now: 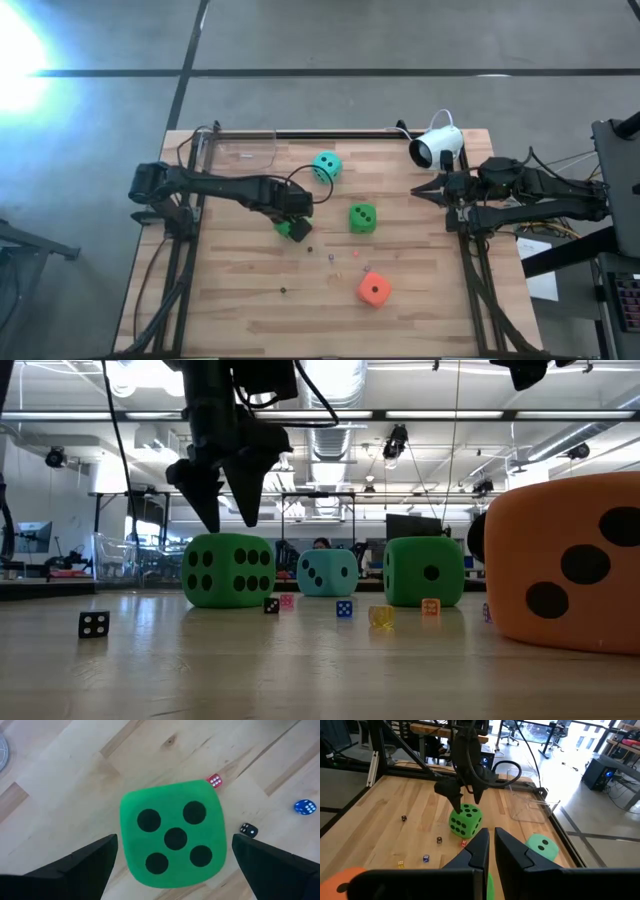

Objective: Pick & Place Dice
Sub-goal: Put the left large green die into the transparent bin

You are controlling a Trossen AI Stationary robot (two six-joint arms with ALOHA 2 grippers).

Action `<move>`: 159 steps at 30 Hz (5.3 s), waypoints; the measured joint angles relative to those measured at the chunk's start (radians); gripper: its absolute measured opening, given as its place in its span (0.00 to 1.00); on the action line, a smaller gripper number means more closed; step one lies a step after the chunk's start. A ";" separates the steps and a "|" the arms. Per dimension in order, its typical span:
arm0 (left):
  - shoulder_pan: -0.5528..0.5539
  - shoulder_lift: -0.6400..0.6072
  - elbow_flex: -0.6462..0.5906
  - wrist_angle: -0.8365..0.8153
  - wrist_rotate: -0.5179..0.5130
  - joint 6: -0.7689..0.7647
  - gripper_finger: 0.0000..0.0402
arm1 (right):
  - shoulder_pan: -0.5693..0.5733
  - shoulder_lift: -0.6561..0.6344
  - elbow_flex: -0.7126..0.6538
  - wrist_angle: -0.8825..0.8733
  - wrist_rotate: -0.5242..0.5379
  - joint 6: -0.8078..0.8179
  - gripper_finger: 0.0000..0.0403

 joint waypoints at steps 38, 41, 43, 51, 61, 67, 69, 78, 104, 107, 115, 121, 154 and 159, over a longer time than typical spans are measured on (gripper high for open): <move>0.003 -0.003 -0.019 0.024 0.042 0.018 1.00 | 0.000 0.000 0.000 0.000 0.000 -0.001 0.07; 0.003 -0.003 -0.019 0.024 0.048 0.021 1.00 | 0.000 0.000 0.000 0.000 0.000 0.001 0.07; 0.004 -0.003 -0.019 0.024 0.049 0.024 1.00 | 0.000 0.000 0.000 0.000 0.000 0.000 0.07; 0.006 -0.003 -0.019 0.008 0.034 0.005 1.00 | 0.000 0.000 0.000 0.000 0.000 0.000 0.07; 0.006 -0.003 -0.019 0.011 0.030 0.001 1.00 | 0.000 0.000 0.000 0.000 0.000 0.000 0.07; 0.006 -0.003 -0.019 0.014 0.030 0.000 1.00 | 0.000 0.000 0.000 0.000 0.000 0.001 0.07; 0.006 -0.003 -0.025 0.026 0.030 0.000 1.00 | 0.000 0.000 0.000 0.000 0.000 0.000 0.07; 0.010 -0.007 -0.097 0.125 0.072 -0.007 1.00 | 0.000 0.000 0.000 0.000 0.000 0.000 0.07; 0.005 -0.049 -0.104 0.068 0.022 0.027 1.00 | 0.000 0.000 0.000 0.000 0.000 0.000 0.07; 0.005 -0.042 -0.104 0.052 0.017 0.027 1.00 | 0.000 0.000 0.000 0.000 0.000 0.000 0.07; 0.005 -0.041 -0.114 0.034 -0.030 0.023 1.00 | 0.000 0.000 0.000 0.000 0.000 0.001 0.07; 0.010 -0.043 -0.141 0.049 -0.038 0.009 1.00 | 0.000 0.000 0.000 0.000 0.000 -0.001 0.07; 0.041 -0.040 -0.165 0.052 -0.045 0.021 0.96 | 0.000 0.000 0.000 0.000 0.000 0.001 0.07; 0.041 -0.043 -0.165 0.051 -0.045 0.034 0.89 | 0.000 0.000 0.000 0.000 0.000 0.000 0.07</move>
